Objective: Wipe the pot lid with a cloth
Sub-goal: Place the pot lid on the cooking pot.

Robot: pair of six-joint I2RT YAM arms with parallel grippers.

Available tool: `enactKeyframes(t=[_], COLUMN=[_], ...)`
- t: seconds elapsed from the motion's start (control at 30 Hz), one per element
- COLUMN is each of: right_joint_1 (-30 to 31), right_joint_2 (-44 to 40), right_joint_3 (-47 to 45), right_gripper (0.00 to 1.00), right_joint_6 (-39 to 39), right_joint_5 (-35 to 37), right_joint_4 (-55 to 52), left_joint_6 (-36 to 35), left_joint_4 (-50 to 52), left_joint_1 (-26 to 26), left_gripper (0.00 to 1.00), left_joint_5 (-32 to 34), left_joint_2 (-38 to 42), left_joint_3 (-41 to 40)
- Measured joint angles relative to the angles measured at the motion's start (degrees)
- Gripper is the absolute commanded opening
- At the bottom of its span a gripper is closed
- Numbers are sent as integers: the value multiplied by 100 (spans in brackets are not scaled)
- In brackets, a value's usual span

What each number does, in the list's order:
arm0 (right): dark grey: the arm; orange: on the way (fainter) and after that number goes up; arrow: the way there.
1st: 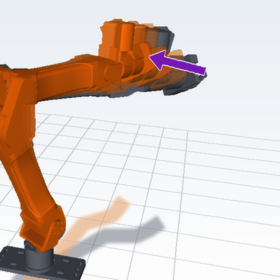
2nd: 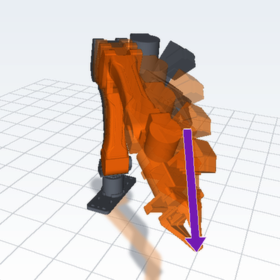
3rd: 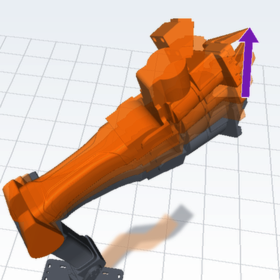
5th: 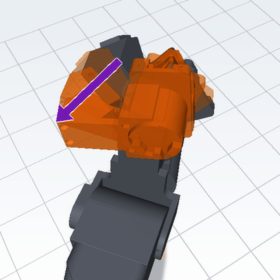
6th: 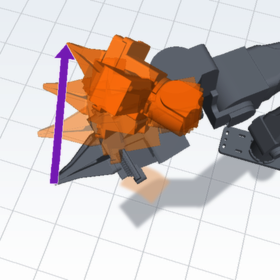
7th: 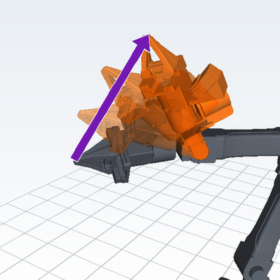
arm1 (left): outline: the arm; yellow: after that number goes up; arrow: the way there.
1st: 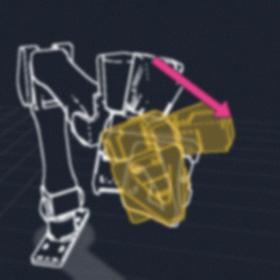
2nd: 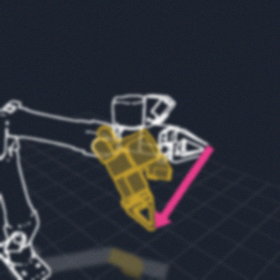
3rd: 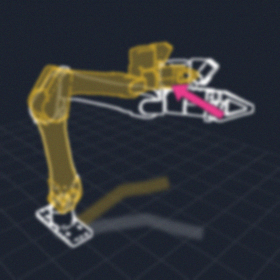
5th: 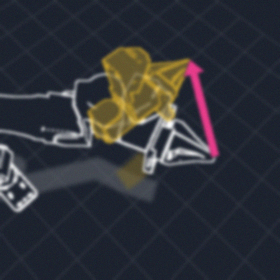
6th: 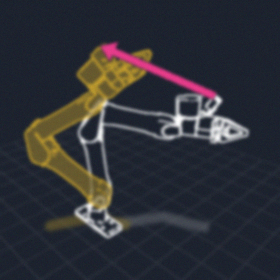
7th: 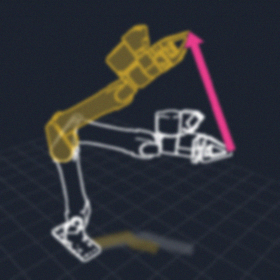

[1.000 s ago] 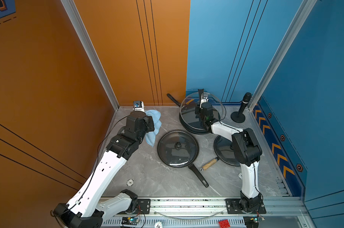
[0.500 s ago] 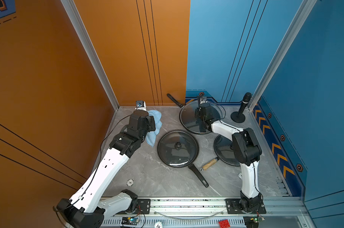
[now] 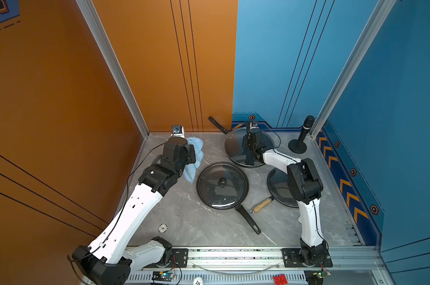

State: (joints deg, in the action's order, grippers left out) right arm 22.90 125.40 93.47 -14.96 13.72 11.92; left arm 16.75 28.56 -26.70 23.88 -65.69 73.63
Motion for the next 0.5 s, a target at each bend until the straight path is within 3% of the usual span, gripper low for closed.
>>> enactKeyframes(t=[0.3, 0.47, 0.5], right_joint_1=[-2, -2, -2], right_joint_2=[0, 0, 0], right_joint_3=[0, 0, 0], right_gripper=[3, 36, 47], right_joint_6=[7, 7, 9], right_joint_5=[2, 0, -2], right_joint_4=[0, 0, 0], left_joint_6=[0, 0, 0], left_joint_4=[-2, -2, -4], left_joint_1=[0, 0, 0], left_gripper=[0, 0, 0], left_joint_5=[15, 13, 13], left_joint_2=[-2, -9, -13], left_joint_3=[0, 0, 0])
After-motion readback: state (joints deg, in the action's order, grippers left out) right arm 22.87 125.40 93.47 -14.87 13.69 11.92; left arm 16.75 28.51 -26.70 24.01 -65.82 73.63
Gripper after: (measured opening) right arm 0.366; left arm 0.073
